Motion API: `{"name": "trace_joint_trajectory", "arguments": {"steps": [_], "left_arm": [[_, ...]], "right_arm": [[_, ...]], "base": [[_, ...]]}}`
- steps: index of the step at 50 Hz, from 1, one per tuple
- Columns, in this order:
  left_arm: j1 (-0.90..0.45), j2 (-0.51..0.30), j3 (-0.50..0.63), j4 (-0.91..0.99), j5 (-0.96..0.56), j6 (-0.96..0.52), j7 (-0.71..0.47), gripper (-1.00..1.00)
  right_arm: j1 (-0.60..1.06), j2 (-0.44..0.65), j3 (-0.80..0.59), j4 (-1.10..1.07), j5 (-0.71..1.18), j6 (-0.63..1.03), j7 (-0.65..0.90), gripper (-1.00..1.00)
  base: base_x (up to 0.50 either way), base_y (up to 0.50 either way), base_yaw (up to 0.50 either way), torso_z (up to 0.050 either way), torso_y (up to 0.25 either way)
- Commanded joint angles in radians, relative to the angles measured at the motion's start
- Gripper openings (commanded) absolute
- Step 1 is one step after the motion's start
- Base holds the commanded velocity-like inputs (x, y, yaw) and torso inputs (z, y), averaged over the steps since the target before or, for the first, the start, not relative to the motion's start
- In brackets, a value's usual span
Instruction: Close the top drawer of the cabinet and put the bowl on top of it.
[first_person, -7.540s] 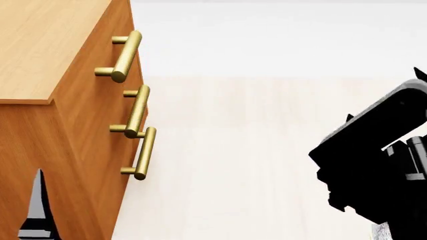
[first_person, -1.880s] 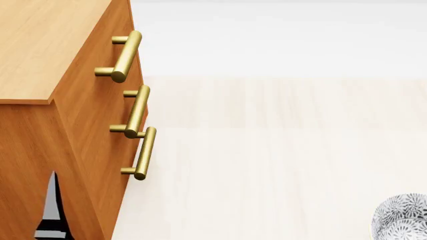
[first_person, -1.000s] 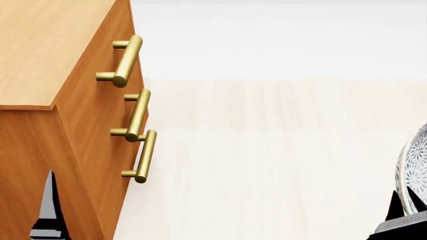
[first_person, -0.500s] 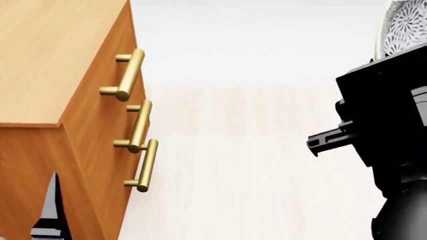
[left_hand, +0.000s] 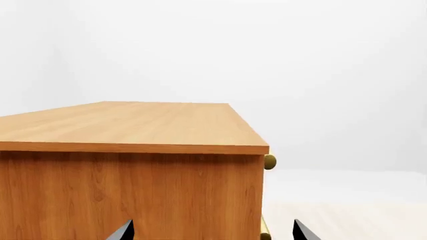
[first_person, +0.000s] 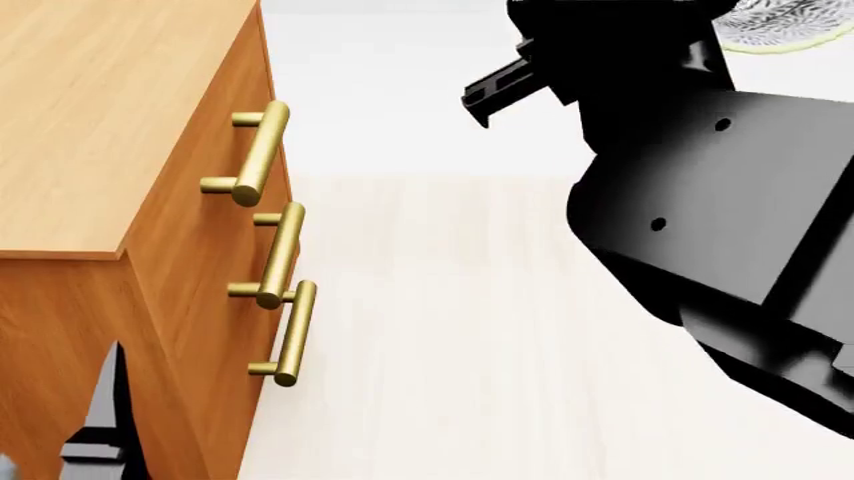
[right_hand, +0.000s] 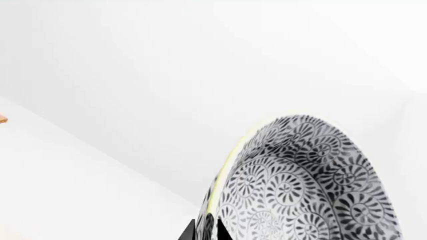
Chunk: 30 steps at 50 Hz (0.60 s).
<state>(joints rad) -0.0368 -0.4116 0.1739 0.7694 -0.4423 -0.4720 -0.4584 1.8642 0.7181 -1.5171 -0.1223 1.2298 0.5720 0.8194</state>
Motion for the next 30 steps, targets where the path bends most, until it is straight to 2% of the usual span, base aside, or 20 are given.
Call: {"name": "trace_joint_trajectory", "arguments": {"steps": [1,5,23,30], "left_arm": [[-0.014,-0.002,0.007,-0.012,0.002,-0.006,-0.003,1.00],[-0.010,-0.001,0.009,-0.016,0.016,0.010,-0.007,1.00],[0.003,-0.028,-0.013,0.009,0.036,0.003,-0.038,1.00],[-0.022,-0.027,0.006,-0.006,0.044,-0.011,-0.037,1.00]], "right_arm": [[0.073,-0.190,0.045,0.203,-0.022,0.010,-0.076,-1.00],[0.078,-0.248,0.048,0.268,-0.035,-0.002,-0.106,-1.00],[0.137,-0.599,0.030,0.646,-0.107,-0.022,-0.281,-1.00],[0.128,-0.704,0.023,0.776,-0.132,-0.048,-0.326,-1.00]], "base": [[0.00,0.00,0.00,0.000,0.250],[0.00,0.00,0.00,0.000,0.236],[0.00,0.00,0.00,0.000,0.005],[0.00,0.00,0.00,0.000,0.188]]}}
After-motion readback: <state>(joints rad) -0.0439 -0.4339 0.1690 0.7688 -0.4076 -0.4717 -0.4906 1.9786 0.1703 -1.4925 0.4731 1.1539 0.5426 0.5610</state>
